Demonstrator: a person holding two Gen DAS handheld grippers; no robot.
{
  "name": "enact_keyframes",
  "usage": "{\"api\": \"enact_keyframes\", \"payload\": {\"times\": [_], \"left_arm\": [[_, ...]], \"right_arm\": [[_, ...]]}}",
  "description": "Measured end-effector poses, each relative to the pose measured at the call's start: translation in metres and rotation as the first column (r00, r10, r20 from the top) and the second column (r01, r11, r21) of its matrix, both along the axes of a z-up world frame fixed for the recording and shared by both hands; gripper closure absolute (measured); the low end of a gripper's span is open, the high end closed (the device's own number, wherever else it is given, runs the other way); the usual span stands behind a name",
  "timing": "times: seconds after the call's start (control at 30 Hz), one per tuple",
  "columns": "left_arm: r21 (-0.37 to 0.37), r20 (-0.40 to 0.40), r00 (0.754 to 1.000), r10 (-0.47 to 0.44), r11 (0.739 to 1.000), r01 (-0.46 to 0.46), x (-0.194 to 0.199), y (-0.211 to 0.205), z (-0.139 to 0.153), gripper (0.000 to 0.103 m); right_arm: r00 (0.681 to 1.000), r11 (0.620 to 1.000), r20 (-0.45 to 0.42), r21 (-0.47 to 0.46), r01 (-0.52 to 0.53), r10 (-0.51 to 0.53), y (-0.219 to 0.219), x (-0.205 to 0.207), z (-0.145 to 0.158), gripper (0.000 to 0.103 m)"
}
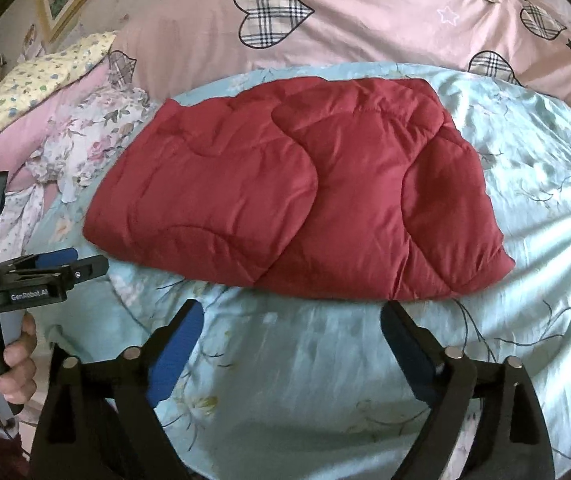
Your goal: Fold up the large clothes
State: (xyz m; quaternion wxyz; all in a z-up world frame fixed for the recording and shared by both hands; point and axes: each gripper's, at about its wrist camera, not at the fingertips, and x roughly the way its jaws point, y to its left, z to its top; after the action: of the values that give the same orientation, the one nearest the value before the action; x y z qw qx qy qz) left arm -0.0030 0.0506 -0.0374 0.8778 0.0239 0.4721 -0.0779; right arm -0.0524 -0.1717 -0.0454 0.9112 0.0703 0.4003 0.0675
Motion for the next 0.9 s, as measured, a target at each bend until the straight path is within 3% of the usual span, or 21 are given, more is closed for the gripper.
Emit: {"api": "enact_keyframes", "payload": {"times": [0.27,0.63,0.9], "left_arm": [[0.044,0.08,0.997,0.019,0.999,-0.023,-0.002,-0.011,0.03,0.007],[0.045,0.025,0.998,0.062,0.997,-0.063,0.023,-0.018,0.013,0.007],[0.052,0.028,0.998,0.063,0.997,-0.064,0.027,-0.023,0.01,0.007]], "right_arm": [[0.998,1.0,0.054,-0.019,0.023,-0.022,0.004,0.006,0.028,0.003],[0.997,0.997,0.016,0.006,0.072,-0.072,-0.004,0.027,0.016,0.003],[0.997,0.997,0.002,-0.004,0.079,-0.079,-0.002,0.035,0.011,0.003]]}}
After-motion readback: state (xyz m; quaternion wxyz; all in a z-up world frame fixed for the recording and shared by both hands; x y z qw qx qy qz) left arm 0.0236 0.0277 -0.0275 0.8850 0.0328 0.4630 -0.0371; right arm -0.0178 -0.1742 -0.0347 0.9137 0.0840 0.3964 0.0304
